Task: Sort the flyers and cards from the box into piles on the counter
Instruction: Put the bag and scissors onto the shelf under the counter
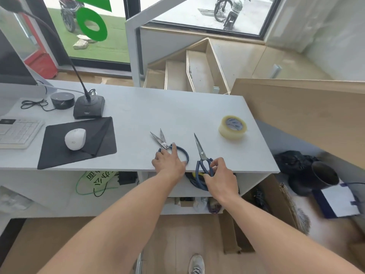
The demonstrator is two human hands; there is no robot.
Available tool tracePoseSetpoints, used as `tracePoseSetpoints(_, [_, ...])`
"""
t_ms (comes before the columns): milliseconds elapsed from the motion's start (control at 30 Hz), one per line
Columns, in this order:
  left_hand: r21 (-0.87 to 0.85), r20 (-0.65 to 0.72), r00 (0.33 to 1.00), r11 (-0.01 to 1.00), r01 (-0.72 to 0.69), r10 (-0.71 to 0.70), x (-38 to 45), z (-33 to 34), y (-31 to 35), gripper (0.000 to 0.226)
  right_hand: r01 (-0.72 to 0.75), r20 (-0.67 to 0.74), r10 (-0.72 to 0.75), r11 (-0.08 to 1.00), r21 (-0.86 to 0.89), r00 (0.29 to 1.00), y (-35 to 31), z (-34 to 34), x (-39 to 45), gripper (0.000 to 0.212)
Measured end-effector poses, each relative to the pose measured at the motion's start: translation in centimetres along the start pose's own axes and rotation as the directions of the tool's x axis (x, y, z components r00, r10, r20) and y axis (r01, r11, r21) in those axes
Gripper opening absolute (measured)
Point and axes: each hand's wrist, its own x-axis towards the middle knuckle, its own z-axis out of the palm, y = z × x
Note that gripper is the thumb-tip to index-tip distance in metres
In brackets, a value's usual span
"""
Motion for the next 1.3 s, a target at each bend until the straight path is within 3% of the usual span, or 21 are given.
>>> tracePoseSetpoints(167, [-0.002,0.028,0.998,0.998,0.059,-0.059,1.7,-0.5,0.6,0.075,0.01,0.018,-0.01,0.999,-0.03,1.0,2.3,-0.9,1.0,0.033])
tracePoseSetpoints(367, [0.011,-0.031,0.999,1.0,0.017,-0.017,1.2,-0.2,1.1,0.078,0.057,0.043,-0.056,0.998,-0.013,0.998,3.1,-1.5,3.6,0.031])
tracePoseSetpoints(700, [-0.241,-0.111,0.993,0.969,-0.057,0.03,-3.7,0.5,-1.0,0.06,0.203,0.087,-0.203,0.979,0.01,0.975,2.2,0.9,4.7,0.025])
tracePoseSetpoints(900, [-0.425,-0.179,0.984,0.902,-0.074,-0.004,-8.2,2.2,-2.8,0.054,0.215,0.051,-0.218,0.975,0.058,0.975,1.8,0.9,2.5,0.024])
tracePoseSetpoints(1100, [-0.447,-0.283,0.957,0.876,-0.183,0.056,-12.9,5.1,-5.9,0.062,0.232,0.062,-0.23,0.972,-0.028,0.971,2.8,2.5,-2.4,0.024])
tracePoseSetpoints(1300, [-0.407,-0.291,0.95,0.884,-0.229,0.112,-17.5,7.5,-8.4,0.062,0.198,0.044,-0.199,0.98,0.026,0.979,3.7,3.7,-7.5,0.025])
